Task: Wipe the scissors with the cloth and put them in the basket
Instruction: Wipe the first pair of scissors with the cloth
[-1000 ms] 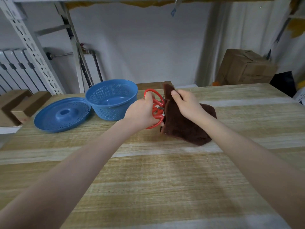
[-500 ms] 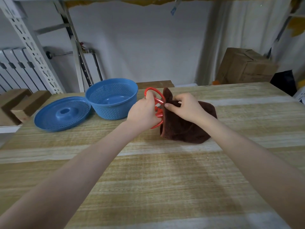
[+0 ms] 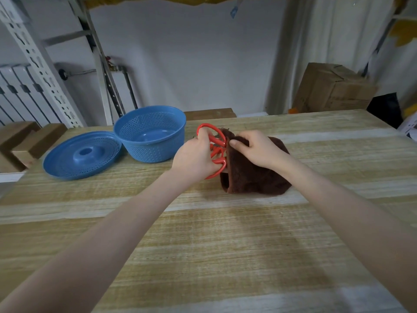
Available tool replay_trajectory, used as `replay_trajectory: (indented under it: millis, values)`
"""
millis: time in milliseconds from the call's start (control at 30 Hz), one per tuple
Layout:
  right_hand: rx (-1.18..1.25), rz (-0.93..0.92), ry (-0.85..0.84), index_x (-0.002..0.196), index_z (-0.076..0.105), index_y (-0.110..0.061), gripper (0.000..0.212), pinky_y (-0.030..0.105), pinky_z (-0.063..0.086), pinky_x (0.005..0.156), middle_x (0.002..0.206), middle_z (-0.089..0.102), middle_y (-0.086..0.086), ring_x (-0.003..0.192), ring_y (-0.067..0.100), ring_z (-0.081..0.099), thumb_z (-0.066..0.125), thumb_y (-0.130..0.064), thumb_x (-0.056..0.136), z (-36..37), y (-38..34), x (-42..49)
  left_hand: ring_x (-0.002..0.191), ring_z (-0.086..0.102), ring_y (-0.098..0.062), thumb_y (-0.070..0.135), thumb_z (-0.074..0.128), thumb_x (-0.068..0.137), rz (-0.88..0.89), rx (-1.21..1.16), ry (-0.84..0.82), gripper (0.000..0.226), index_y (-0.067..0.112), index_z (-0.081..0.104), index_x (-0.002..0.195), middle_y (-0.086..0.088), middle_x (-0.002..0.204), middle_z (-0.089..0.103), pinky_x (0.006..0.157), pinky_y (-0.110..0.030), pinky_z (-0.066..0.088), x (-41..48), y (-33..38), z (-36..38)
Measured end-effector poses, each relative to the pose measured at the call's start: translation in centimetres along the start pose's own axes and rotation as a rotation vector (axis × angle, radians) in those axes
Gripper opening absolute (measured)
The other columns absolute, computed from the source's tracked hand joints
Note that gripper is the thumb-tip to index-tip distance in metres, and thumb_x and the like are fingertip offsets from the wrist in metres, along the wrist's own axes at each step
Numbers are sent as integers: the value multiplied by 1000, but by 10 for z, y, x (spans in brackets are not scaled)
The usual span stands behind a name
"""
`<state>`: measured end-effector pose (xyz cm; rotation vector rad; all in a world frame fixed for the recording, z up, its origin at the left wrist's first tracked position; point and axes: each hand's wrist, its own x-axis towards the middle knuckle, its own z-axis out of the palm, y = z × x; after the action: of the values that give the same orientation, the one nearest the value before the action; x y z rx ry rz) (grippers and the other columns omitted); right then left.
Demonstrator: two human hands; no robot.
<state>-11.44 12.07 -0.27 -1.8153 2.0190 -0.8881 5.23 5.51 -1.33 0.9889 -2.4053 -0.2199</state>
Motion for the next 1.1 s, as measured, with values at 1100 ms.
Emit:
replay_trajectory:
  millis: [1100]
  values:
    - [136,104,-211,93,69,-14,14,25,51,75,85,70,-4,80,9,65,66,-28,91,-21,5,-6,84,66,-21,60,78,65,44,66,-86,85,16,38,127,2,96,67,72,-40,55,1,-19,-12]
